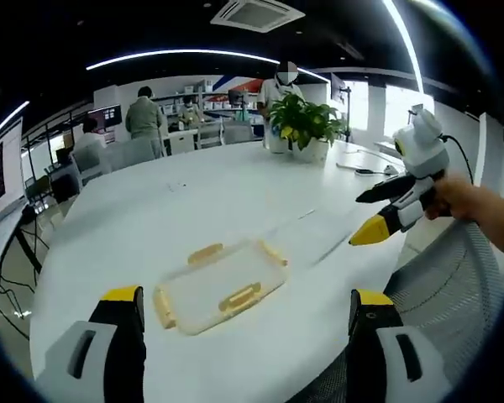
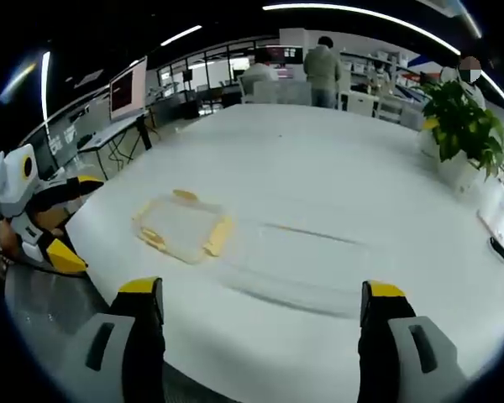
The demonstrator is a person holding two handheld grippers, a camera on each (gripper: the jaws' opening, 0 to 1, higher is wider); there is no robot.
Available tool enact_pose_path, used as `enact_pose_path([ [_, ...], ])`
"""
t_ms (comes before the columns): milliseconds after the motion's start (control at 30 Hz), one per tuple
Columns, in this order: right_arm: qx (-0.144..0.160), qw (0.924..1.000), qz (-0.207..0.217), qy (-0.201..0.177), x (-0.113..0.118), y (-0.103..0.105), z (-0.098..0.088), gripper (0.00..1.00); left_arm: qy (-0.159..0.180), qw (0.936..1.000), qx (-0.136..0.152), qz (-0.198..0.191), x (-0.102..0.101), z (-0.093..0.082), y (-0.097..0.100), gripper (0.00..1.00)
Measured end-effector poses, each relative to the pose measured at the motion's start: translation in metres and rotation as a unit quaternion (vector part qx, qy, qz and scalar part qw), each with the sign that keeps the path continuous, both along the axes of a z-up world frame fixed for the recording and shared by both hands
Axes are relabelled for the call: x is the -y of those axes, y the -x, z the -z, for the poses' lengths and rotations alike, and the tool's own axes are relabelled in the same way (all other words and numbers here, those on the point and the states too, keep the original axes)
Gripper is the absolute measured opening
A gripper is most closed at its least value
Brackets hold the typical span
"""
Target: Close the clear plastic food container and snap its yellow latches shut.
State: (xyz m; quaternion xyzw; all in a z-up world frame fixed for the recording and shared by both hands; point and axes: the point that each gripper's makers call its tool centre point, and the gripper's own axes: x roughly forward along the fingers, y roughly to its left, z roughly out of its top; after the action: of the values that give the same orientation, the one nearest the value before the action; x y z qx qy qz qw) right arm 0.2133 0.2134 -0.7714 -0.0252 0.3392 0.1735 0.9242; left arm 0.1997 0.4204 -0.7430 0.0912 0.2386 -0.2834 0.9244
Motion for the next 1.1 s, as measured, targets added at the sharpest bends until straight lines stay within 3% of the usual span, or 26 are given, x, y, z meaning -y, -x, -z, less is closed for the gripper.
enact_pose_path([
  [1100,-0.01,0.9999,-0.009,0.002,-0.0029,0.0023,0.0035,0.9,-0.012,0.9999,-0.012,0.004,-0.0003,0.0056,0.0011,0.97],
])
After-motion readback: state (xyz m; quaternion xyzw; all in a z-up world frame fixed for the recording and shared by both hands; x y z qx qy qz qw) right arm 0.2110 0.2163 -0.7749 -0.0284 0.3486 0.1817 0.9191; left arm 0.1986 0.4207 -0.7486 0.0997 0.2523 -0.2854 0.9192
